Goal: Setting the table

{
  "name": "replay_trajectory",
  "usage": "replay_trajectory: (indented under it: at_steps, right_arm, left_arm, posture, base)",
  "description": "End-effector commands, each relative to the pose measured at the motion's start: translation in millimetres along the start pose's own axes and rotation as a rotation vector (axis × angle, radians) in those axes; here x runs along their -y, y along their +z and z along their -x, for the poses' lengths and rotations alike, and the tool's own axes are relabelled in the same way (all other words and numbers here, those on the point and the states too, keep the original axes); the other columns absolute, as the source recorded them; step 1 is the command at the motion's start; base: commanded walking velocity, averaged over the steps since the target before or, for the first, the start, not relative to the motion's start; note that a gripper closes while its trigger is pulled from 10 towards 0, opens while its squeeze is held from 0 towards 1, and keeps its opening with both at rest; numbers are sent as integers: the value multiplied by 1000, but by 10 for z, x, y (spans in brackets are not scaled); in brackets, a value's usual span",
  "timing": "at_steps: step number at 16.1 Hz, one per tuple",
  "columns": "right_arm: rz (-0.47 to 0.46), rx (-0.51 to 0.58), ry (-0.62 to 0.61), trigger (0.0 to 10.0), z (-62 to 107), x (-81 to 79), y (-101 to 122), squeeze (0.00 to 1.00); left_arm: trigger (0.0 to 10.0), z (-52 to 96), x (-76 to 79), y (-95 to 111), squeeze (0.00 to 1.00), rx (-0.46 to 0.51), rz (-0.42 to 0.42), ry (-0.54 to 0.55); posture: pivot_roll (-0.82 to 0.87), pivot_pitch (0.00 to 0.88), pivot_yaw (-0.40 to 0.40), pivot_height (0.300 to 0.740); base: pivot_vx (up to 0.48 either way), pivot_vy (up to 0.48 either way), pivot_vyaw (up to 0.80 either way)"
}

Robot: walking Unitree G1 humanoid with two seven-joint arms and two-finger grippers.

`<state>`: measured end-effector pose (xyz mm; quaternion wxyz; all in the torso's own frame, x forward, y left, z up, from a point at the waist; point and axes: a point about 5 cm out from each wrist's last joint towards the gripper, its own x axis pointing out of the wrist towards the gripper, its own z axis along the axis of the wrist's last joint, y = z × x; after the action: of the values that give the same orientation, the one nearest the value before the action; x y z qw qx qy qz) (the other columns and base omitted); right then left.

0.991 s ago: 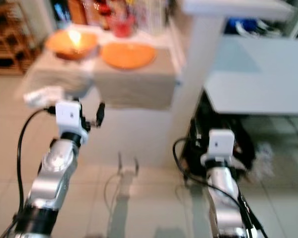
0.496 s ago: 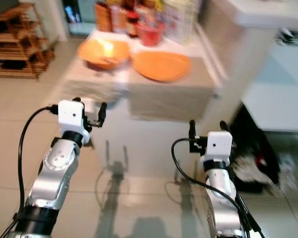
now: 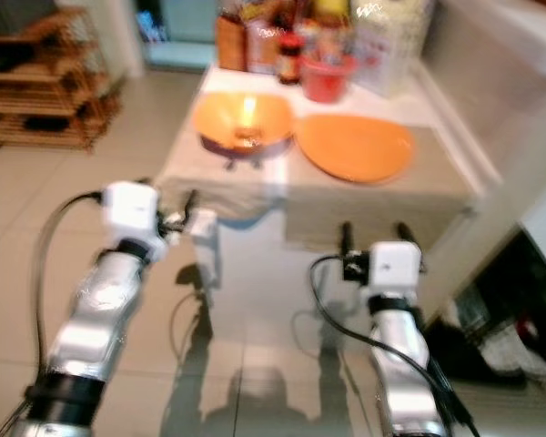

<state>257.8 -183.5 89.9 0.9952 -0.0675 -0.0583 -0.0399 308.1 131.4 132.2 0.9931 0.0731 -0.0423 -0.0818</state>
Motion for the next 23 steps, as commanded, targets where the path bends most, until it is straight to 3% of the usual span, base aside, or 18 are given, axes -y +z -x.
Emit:
replay_trajectory:
  at_steps: [1, 4, 23]
  right_arm:
    - [-6, 9, 17, 10000, -10, -57, 27, 0]
    - [-5, 10, 15, 10000, -9, -59, 29, 0]
    - [5, 0, 28, 10000, -3, -59, 14, 0]
  left_arm:
    - [10000, 16, -82, -25, 0, -13, -20, 13]
    - [10000, 26, -70, -1, 0, 5, -29, 10]
    - [10000, 28, -124, -10, 0, 0, -26, 54]
  posture:
    - [60, 0, -19, 740]
    - [59, 0, -17, 740]
    - [62, 0, -23, 740]
  base:
    - [0, 0, 0]
    - [0, -124, 0]
    - [0, -447, 0]
